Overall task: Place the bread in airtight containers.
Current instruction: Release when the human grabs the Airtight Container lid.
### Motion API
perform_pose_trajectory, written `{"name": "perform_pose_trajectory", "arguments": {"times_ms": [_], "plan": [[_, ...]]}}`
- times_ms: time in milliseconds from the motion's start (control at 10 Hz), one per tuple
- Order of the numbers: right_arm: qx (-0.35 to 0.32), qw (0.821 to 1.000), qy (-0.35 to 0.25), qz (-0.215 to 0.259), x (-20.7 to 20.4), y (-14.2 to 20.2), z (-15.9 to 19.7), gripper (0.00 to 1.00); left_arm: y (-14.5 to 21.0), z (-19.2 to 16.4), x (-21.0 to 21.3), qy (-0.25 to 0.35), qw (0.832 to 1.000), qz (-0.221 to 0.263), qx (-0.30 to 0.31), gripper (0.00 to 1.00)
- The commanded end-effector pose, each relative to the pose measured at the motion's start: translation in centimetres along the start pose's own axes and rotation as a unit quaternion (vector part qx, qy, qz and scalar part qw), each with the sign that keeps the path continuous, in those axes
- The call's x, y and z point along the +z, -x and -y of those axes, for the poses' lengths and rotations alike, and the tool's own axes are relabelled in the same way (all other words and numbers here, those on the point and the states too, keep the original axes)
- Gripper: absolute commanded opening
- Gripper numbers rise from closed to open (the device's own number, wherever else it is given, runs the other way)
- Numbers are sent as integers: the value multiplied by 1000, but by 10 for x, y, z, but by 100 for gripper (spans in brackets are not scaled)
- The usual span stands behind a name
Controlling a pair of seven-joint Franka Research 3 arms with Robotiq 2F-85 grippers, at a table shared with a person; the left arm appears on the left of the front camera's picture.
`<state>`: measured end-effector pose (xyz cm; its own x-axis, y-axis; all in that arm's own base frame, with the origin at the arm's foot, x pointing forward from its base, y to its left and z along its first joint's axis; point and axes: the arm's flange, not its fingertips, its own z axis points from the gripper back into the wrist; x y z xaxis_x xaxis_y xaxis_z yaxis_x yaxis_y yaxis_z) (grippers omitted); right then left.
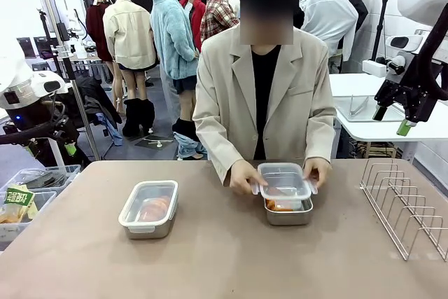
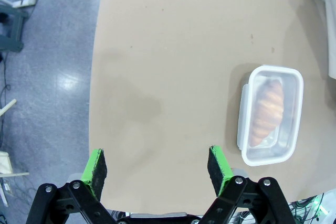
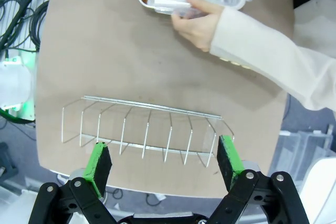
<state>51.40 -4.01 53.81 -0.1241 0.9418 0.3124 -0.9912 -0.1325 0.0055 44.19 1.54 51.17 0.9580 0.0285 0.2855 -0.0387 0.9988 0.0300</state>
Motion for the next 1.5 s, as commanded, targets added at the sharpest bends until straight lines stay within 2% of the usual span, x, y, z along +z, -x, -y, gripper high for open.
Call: {"name": "perform_pose_trajectory", "arguments": {"times_ms": [0, 1400], "plan": [[1, 1000, 0, -2, 1, 0, 1, 100, -1, 0, 1, 0, 1000, 5, 0, 100], [1, 1000, 0, -2, 1, 0, 1, 100, -1, 0, 1, 0, 1000, 5, 0, 100]]}}
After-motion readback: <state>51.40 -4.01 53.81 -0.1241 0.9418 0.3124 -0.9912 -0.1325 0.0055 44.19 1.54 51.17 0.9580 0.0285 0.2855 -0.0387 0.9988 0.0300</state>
